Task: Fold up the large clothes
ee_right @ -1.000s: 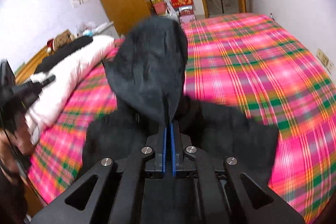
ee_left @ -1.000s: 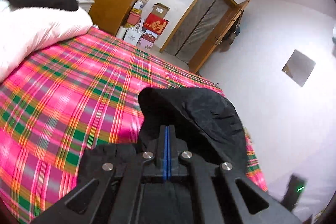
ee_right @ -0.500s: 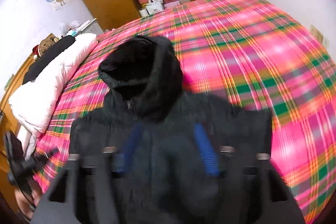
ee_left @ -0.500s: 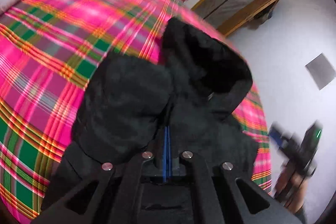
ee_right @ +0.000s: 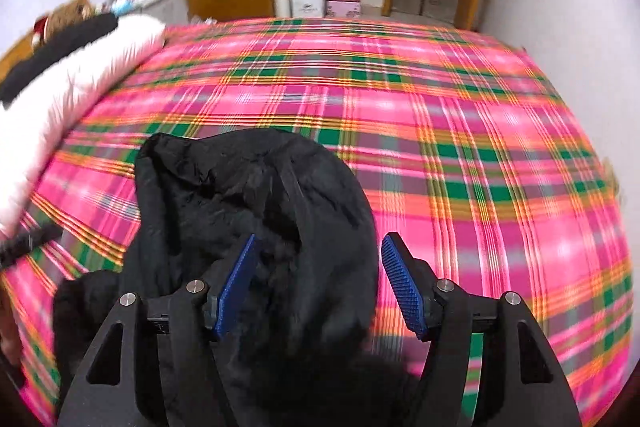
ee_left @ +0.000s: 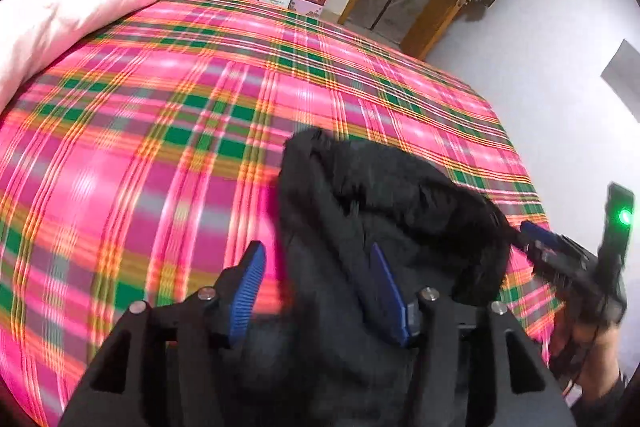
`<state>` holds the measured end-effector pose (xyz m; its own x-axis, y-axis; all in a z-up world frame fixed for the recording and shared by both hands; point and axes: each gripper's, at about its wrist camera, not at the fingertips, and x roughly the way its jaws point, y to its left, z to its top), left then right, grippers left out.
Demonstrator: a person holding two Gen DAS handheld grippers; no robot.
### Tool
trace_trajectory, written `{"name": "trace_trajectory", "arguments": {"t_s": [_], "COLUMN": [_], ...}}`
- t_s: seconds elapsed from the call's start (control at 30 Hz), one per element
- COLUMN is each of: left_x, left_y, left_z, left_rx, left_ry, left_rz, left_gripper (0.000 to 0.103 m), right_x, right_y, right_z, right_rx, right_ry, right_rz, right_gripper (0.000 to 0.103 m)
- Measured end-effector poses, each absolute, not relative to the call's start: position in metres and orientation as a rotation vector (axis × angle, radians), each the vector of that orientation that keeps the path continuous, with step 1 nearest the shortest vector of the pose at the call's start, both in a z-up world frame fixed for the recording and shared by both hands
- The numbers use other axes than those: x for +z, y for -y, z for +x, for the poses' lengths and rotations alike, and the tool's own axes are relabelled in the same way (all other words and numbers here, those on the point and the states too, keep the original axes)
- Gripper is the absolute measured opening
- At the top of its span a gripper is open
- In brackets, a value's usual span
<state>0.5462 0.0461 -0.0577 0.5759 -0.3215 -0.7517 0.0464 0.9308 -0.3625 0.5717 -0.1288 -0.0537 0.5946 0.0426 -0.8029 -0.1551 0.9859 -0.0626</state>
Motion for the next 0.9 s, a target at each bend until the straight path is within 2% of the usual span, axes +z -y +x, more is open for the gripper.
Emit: {"name": "trace_trajectory", "arguments": {"t_s": [0.17,0.2,0.23,0.27,0.3,0.33,0.37,0.43,0.63,0.77,0.9], "left_x": [-0.091,-0.099,-0.108,-0.117,-0.121,-0.123,-0.122,-0.114,-0.048,0.006,0.031], "left_y": [-0.015,-0.011,-0.009,-0.005,-0.001,0.005,0.009,0.007,-0.028,-0.054,-0.071], "left_z": [0.613,0.624,0.631,0.639,0.642,0.644,0.646,0.635,0.560,0.472,0.377], "left_rx": [-0.139,-0.107,-0.079,-0.070,-0.068,-0.069,-0.078,-0.099,-0.150,-0.208,-0.233], "left_ry": [-1.010,-1.028,-1.042,-1.054,-1.054,-1.041,-1.033,-0.975,-0.784,-0.644,-0.575], "left_rz": [-0.171,-0.149,-0.129,-0.103,-0.074,-0.041,-0.030,-0.063,-0.262,-0.335,-0.381], "left_gripper": [0.058,0.058,0.058,0.057,0.050,0.025,0.013,0.006,0.004,0.004,0.004], "right_x": [-0.085,-0.091,-0.094,-0.095,-0.096,-0.096,-0.094,-0.086,-0.032,0.010,0.026], "right_y": [0.110,0.110,0.111,0.112,0.113,0.114,0.114,0.113,0.134,0.152,0.169], "right_z": [0.604,0.606,0.608,0.609,0.609,0.607,0.603,0.594,0.530,0.452,0.370], "right_rx": [0.075,0.064,0.052,0.044,0.043,0.052,0.064,0.086,0.140,0.170,0.184], "right_ry": [-1.010,-1.016,-1.010,-1.006,-1.003,-0.993,-0.977,-0.941,-0.812,-0.712,-0.675], "right_rz": [-0.292,-0.310,-0.324,-0.327,-0.321,-0.309,-0.309,-0.309,-0.142,-0.037,0.096], "right_gripper": [0.064,0.061,0.039,0.028,0.016,0.012,0.011,0.009,0.008,0.008,0.008]}}
